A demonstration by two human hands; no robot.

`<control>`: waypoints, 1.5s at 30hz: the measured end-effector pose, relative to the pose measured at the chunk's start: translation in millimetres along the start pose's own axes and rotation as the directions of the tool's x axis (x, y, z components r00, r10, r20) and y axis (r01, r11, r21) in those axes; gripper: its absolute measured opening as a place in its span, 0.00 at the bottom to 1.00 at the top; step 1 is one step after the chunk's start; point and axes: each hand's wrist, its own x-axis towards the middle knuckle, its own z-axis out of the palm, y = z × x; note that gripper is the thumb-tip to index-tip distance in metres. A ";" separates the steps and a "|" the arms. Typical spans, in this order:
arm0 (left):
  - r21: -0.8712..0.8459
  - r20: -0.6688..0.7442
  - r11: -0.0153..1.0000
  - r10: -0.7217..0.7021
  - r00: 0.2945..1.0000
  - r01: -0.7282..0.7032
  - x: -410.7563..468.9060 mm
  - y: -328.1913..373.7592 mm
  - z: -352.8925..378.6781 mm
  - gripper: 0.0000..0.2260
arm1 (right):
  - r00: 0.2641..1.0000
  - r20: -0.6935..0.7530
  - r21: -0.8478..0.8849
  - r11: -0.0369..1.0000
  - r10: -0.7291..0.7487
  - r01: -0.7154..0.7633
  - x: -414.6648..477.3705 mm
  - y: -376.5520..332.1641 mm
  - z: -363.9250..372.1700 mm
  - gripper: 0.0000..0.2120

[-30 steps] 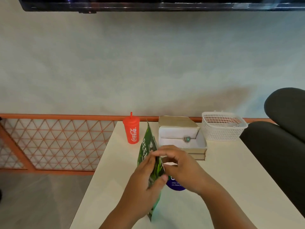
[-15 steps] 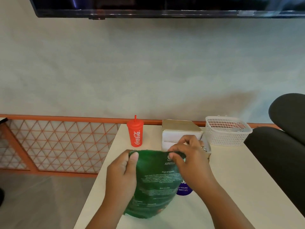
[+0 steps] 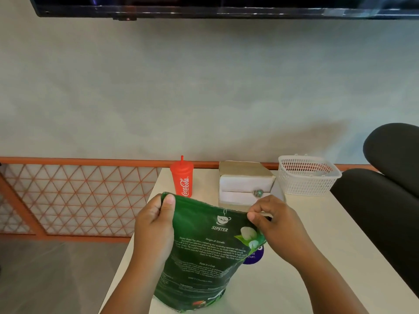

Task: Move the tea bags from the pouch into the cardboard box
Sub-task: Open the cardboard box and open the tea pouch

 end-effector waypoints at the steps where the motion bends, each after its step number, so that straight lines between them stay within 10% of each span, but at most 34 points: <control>1: 0.013 0.022 1.000 0.017 1.000 -0.018 -0.6 1.9 1.1 0.15 | 1.000 0.018 0.013 1.000 -0.009 0.009 -2.1 -4.7 -1.3 0.12; 13: 0.132 0.330 0.915 0.323 0.887 -0.382 -10.0 11.1 28.8 0.11 | 0.996 0.044 0.333 0.941 -0.083 0.063 -7.6 -54.1 14.6 0.12; 34: 0.042 0.142 0.975 0.212 0.967 -0.220 13.6 7.6 17.3 0.24 | 0.896 0.443 0.334 0.926 0.012 -0.177 -15.1 -43.3 -3.6 0.10; 45: -0.015 0.279 0.949 0.305 0.911 -0.314 7.7 7.8 25.7 0.17 | 0.949 0.314 0.572 0.793 0.025 -0.210 -4.2 -64.2 16.6 0.07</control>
